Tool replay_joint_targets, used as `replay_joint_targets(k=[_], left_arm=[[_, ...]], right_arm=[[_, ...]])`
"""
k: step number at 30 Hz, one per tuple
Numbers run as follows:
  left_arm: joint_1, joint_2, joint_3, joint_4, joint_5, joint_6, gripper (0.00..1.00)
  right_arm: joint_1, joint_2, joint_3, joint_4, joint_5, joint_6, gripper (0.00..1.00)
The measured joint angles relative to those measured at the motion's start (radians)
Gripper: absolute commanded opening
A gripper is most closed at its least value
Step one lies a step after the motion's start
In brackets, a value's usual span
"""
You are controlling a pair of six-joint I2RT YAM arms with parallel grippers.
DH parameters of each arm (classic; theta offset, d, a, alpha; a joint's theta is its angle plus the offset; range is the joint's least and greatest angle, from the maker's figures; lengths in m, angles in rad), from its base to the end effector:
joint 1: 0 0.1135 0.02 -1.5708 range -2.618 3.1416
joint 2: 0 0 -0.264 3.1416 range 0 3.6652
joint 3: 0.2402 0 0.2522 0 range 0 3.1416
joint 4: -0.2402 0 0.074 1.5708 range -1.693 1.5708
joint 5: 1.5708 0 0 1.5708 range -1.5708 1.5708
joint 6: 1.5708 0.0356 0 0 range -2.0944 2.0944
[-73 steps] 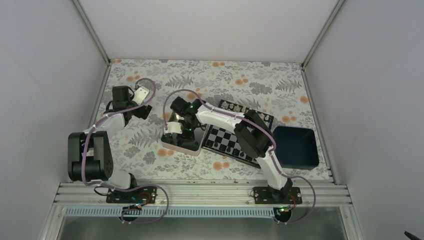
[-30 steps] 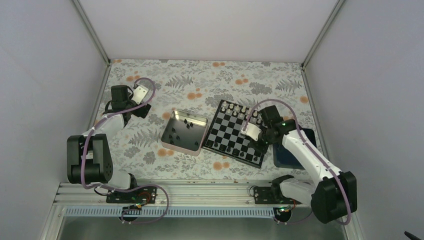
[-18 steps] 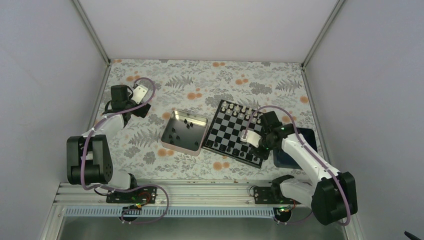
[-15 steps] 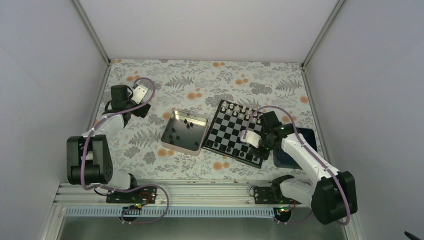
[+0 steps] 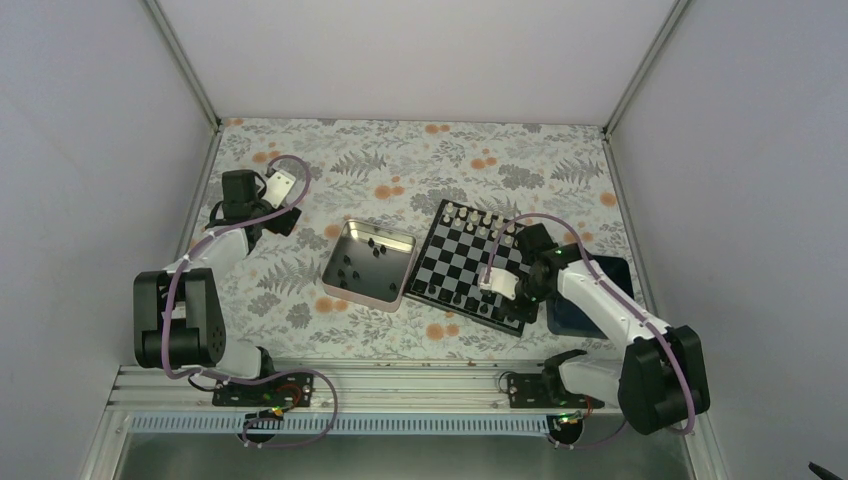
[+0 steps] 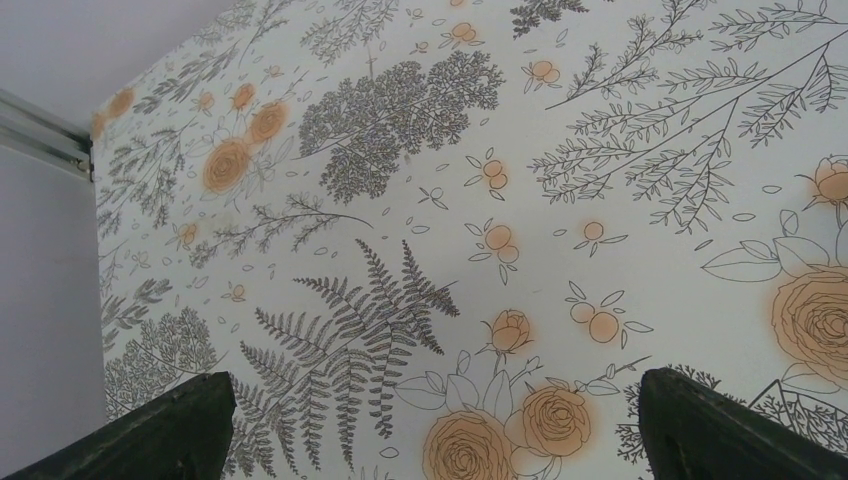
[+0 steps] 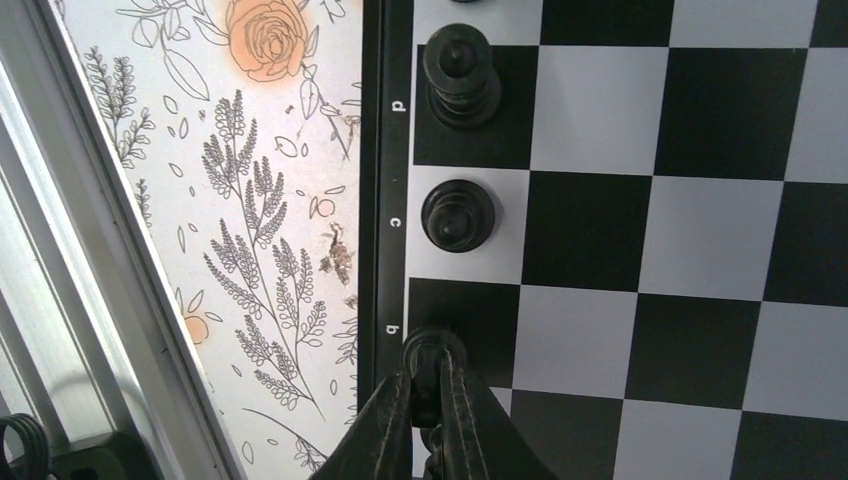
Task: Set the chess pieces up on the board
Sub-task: Place the chess piece on the chessboard.
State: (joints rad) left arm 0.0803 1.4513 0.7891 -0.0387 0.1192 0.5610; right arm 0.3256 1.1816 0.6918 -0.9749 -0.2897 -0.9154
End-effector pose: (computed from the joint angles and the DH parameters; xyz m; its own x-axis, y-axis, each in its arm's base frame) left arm 0.3015 0.0200 0.2018 -0.5385 0.4866 -0.6879 0.3513 0.8717 0.3417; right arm 0.1632 0.0658 0.1880 -0.3085 -0.9060 -0.2897 -0.9512 0.2953 0.0892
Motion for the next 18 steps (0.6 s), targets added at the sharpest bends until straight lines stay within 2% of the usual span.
replay_joint_targets(k=[18], left_arm=[[0.000,0.000,0.000,0.000,-0.004,0.000,1.00]], right_arm=[[0.000,0.008,-0.034,0.037,-0.011,-0.011,0.09]])
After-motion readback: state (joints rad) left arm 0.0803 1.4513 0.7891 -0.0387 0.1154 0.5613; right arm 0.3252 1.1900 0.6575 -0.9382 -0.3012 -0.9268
